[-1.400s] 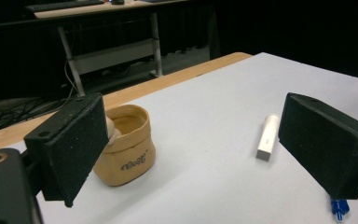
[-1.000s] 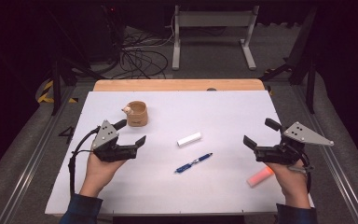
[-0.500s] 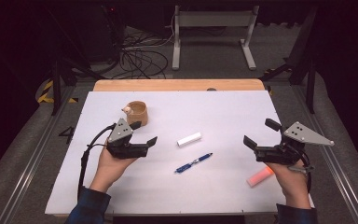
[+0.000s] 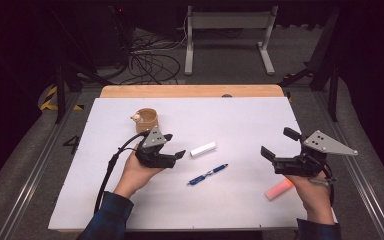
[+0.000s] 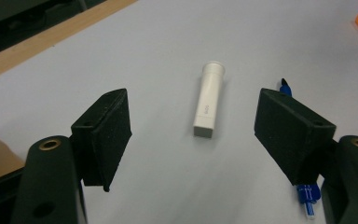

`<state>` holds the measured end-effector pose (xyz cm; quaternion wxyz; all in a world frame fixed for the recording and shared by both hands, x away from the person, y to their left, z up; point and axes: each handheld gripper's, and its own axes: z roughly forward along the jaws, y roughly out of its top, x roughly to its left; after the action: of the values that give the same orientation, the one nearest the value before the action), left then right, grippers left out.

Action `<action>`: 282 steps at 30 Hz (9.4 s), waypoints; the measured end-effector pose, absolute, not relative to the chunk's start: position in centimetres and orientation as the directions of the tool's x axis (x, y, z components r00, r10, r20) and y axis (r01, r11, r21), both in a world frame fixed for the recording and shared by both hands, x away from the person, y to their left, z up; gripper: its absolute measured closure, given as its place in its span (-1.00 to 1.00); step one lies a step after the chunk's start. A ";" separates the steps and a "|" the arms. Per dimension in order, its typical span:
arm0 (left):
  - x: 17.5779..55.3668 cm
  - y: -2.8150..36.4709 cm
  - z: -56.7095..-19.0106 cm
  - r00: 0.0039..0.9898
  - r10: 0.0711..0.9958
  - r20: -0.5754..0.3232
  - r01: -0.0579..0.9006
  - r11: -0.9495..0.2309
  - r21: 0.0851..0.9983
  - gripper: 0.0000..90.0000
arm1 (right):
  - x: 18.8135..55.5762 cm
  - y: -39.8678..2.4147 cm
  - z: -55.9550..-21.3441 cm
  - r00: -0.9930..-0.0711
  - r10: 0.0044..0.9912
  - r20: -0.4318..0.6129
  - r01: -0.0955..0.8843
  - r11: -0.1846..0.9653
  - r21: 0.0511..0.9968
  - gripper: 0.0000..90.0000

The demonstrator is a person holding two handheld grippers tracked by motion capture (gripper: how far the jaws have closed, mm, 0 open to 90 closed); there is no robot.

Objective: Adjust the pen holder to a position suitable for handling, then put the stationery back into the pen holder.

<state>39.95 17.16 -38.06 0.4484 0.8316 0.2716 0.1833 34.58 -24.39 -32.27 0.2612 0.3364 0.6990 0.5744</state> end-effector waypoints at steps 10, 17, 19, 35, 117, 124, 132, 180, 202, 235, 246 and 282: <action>41.9 15.0 -39.3 0.808 0.589 0.039 0.324 -0.498 0.804 -0.36 | 34.6 -24.3 -32.2 -0.648 0.761 0.021 0.171 0.119 0.978 -0.97; 43.0 13.2 -40.4 0.821 0.570 0.043 0.351 -0.563 0.748 -0.35 | 34.7 -24.3 -32.3 -0.658 0.753 0.021 0.180 0.130 0.975 -0.95; 43.3 12.9 -40.7 0.825 0.562 0.049 0.351 -0.579 0.736 -0.34 | 34.7 -24.2 -32.3 -0.660 0.750 0.026 0.188 0.131 0.973 -0.95; 44.8 10.6 -42.2 0.852 0.522 0.037 0.367 -0.647 0.669 -0.10 | 34.9 -24.0 -32.4 -0.669 0.743 0.032 0.199 0.137 0.970 -0.94; 37.5 5.5 -38.1 0.871 0.464 0.163 0.084 -0.468 0.880 0.58 | 37.6 -18.8 -37.4 -0.681 0.669 0.299 0.470 0.085 0.879 0.18; 37.7 5.5 -38.1 0.872 0.467 0.147 0.102 -0.466 0.879 0.58 | 37.7 -18.8 -37.5 -0.679 0.671 0.298 0.467 0.081 0.880 0.18; 37.6 5.3 -38.3 0.876 0.461 0.142 0.110 -0.477 0.872 0.58 | 38.0 -19.2 -38.1 -0.679 0.612 0.405 0.487 -0.038 0.873 0.22; 38.3 4.4 -38.5 0.871 0.485 0.075 0.173 -0.448 0.877 0.58 | 36.9 -17.6 -37.0 -0.720 0.651 0.241 0.364 0.059 0.929 0.08; 39.3 7.8 -37.2 0.829 0.556 0.058 0.167 -0.346 0.923 0.57 | 36.3 -19.0 -35.3 -0.711 0.693 0.121 0.269 0.110 0.957 -0.74; 41.7 14.8 -35.9 0.667 0.745 0.013 0.150 -0.152 0.977 0.57 | 35.1 -20.9 -34.2 -0.693 0.717 0.073 0.224 0.118 0.967 -0.95; 43.7 16.7 -36.1 0.598 0.801 0.003 0.191 -0.147 0.970 0.57 | 35.2 -20.9 -34.2 -0.696 0.714 0.079 0.230 0.117 0.966 -0.95; 48.9 22.1 -38.3 0.360 0.932 0.038 0.302 -0.154 0.941 0.57 | 35.2 -21.2 -34.2 -0.690 0.718 0.090 0.237 0.106 0.966 -0.94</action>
<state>48.88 22.11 -38.33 0.4661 0.6803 0.4534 0.3383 35.23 -21.15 -34.22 0.2078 0.3345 0.7140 0.5788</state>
